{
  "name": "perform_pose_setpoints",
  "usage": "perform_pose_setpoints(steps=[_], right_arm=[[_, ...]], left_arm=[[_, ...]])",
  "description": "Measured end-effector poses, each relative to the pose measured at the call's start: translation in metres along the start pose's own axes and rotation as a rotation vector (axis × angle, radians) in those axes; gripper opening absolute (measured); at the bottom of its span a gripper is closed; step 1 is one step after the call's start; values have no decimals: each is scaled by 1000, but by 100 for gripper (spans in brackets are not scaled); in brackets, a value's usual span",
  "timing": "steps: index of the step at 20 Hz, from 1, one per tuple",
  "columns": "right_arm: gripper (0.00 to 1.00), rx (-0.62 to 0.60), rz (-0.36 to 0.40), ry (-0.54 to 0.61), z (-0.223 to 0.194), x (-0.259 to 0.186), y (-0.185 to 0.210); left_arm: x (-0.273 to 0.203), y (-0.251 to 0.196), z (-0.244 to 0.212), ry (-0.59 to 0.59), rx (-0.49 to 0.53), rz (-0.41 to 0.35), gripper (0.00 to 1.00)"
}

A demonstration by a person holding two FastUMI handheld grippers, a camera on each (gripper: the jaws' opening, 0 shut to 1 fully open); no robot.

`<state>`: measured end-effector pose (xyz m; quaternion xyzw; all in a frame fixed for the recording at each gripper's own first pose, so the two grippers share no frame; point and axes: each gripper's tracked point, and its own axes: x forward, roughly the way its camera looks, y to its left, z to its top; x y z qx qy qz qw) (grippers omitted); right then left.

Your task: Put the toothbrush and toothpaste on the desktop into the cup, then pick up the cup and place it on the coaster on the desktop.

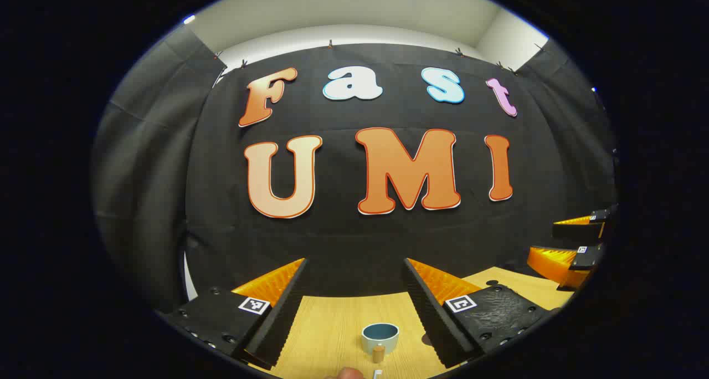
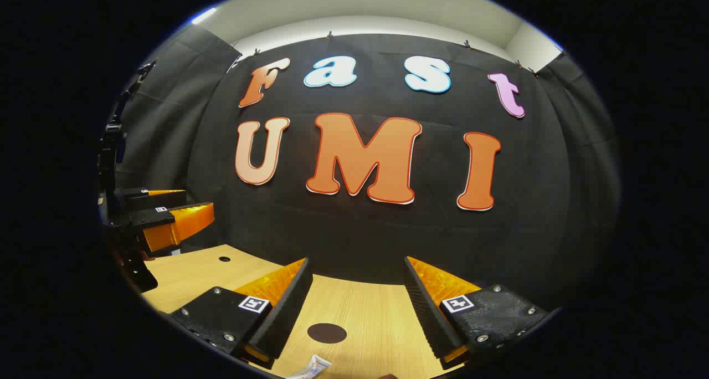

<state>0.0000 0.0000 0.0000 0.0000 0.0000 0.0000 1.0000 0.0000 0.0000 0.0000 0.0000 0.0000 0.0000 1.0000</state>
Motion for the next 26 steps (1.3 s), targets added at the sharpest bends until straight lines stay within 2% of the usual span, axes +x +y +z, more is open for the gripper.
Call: perform_pose_setpoints(steps=[7,16,26], right_arm=[[97,23,13,10,2,1,-2],[97,16,33,2,3,-7,5],[98,40,85,280,-72,-9,23]], left_arm=[[3,0,7,-26,-9,4,100],[3,6,-16,33,-24,18,99],[-3,-10,-103,338,11,-56,99]])
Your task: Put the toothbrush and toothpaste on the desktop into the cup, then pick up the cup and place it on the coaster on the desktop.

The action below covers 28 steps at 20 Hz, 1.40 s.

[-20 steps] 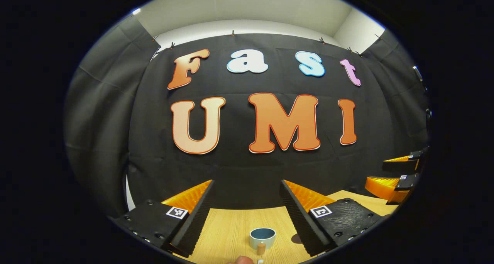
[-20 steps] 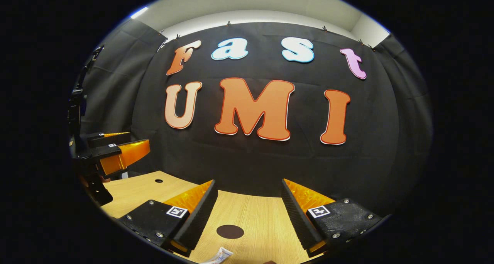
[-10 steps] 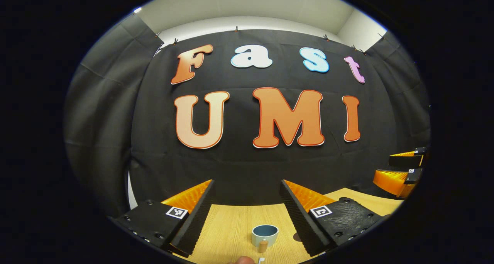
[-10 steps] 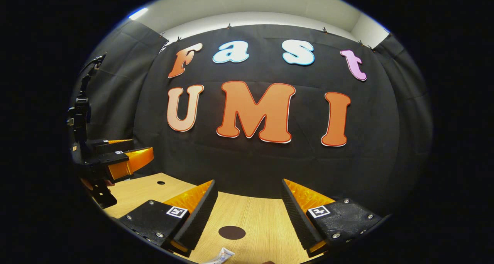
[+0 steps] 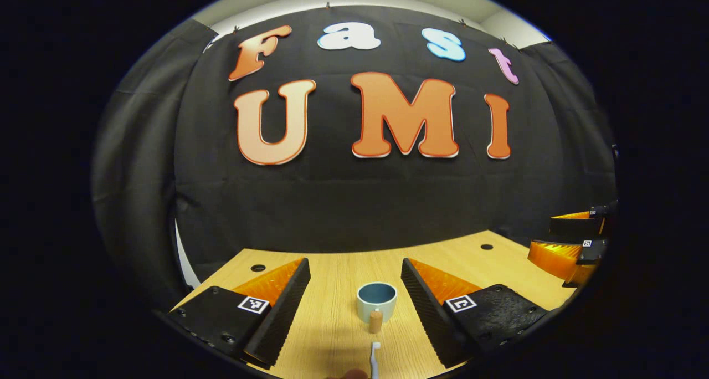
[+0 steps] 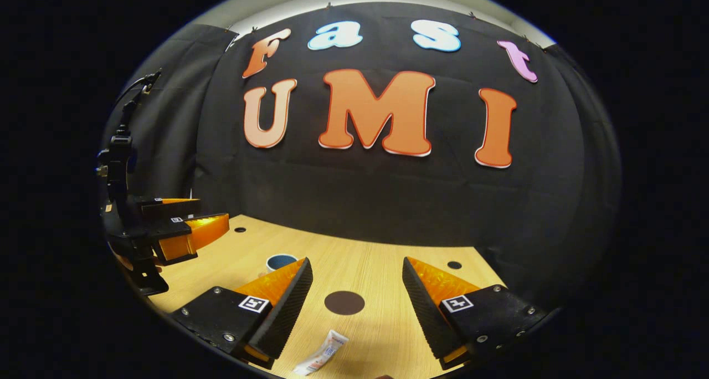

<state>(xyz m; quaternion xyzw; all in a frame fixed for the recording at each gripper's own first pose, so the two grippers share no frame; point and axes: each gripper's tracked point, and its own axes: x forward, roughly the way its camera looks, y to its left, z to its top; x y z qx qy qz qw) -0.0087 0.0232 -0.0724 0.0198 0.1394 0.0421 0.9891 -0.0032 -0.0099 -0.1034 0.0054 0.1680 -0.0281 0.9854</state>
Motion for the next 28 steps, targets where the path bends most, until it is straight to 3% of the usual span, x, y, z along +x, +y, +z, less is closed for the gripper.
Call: perform_pose_setpoints(steps=[11,13,16,28], right_arm=[[94,63,59,400,-118,19,17],[92,83,89,475,-129,21,22],[81,91,92,555,-134,31,21],[74,145,88,779,-172,20,24]], left_arm=[[10,-23,-112,397,-30,-90,100],[10,-31,-130,475,-44,-121,100],[4,-44,-155,610,-70,-172,99],[-9,-36,-174,920,-109,-113,96]])
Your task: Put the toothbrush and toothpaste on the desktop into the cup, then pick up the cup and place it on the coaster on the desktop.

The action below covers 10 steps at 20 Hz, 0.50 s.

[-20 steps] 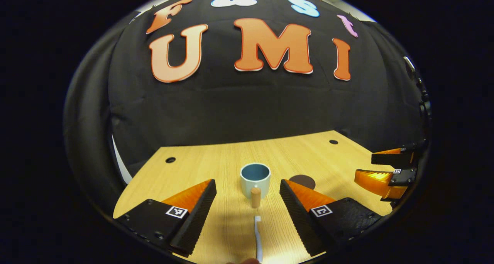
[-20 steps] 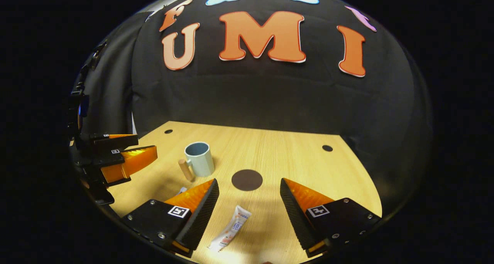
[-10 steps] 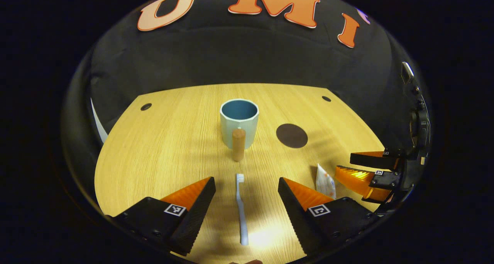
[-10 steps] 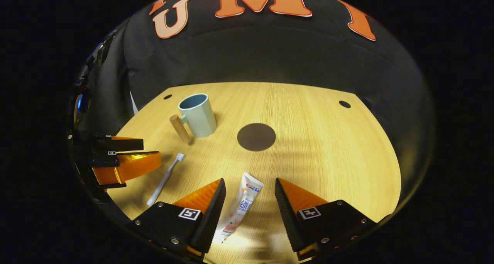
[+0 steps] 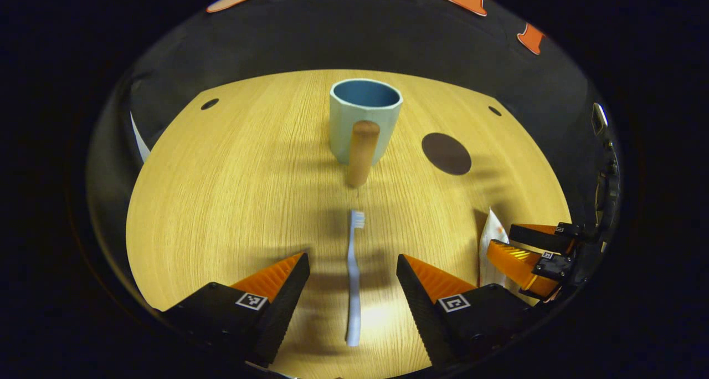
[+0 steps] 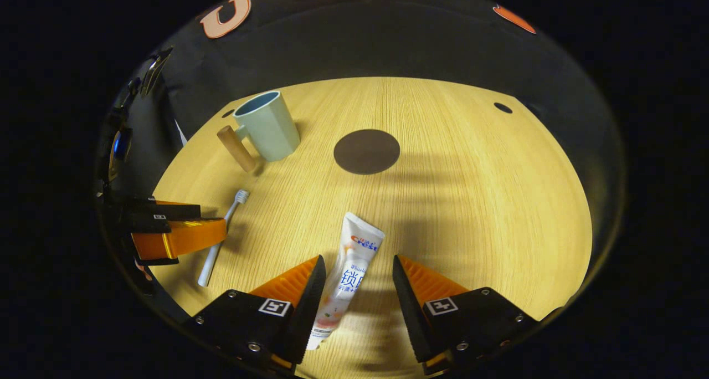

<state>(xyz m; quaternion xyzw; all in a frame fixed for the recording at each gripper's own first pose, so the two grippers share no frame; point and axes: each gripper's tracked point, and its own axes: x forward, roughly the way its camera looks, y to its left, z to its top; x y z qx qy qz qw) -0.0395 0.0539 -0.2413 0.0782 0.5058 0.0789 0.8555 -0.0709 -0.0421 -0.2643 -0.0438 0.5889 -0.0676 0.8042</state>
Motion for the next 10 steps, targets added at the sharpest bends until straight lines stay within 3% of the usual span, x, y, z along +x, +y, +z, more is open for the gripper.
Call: perform_pose_setpoints(steps=[5,6,9,10], right_arm=[[60,17,7,12,-2,8,7],[51,28,17,18,-2,9,9],[33,72,52,22,-3,1,9],[22,76,57,13,-2,1,8]], left_arm=[[17,1,-13,49,-12,28,69],[19,3,-9,37,0,26,66],[20,13,-3,21,-18,51,17],[21,12,-2,18,-12,47,16]])
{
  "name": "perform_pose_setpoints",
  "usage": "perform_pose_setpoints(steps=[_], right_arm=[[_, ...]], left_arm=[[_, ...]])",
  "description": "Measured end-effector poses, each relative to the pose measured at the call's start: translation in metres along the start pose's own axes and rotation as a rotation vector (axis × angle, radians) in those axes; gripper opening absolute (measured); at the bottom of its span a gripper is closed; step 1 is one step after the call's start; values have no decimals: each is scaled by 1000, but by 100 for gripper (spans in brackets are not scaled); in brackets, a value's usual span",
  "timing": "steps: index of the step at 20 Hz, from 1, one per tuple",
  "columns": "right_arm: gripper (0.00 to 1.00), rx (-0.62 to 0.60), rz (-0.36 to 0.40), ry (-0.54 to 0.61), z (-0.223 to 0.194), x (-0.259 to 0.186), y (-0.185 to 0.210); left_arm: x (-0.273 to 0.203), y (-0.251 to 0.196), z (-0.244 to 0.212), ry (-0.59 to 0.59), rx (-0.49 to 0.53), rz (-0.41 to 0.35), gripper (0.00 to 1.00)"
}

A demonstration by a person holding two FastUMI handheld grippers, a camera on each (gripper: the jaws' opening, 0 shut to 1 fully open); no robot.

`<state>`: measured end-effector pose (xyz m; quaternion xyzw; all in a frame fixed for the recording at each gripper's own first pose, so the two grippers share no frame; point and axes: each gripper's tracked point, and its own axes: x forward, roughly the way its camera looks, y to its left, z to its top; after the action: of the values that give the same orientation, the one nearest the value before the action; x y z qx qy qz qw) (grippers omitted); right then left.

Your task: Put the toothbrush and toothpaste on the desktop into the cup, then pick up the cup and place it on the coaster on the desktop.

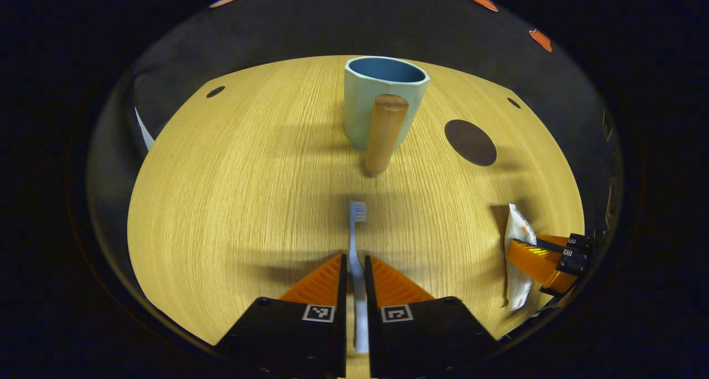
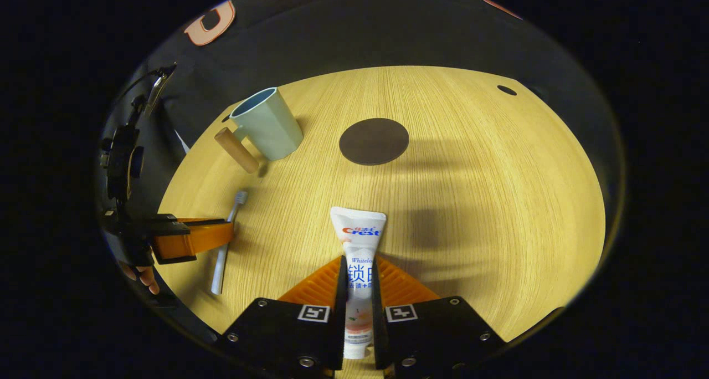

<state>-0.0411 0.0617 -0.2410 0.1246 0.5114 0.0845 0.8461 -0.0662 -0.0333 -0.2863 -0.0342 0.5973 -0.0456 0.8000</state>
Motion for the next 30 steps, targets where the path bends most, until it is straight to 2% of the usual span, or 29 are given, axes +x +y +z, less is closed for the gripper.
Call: perform_pose_setpoints(steps=[4,5,7,8,13,16,22,30], right_arm=[[13,-9,18,-4,0,4,5],[12,-14,21,-6,0,3,6],[9,-27,25,-14,0,2,7],[7,-34,29,-25,2,1,8],[6,-38,0,-107,19,-4,2],[6,-43,20,-148,27,-13,2],[5,-46,43,-237,48,-43,-1],[5,-65,45,-362,83,-64,3]], left_arm=[[-3,0,2,-38,-24,-23,18],[3,-1,5,-49,-18,-27,8],[0,0,6,-60,-30,-31,8],[2,0,7,-60,-28,-33,5],[-4,4,20,-121,-21,-43,5],[-2,4,28,-173,-24,-58,5],[-24,4,58,-346,-5,-62,5],[-85,12,122,-655,52,27,5]])
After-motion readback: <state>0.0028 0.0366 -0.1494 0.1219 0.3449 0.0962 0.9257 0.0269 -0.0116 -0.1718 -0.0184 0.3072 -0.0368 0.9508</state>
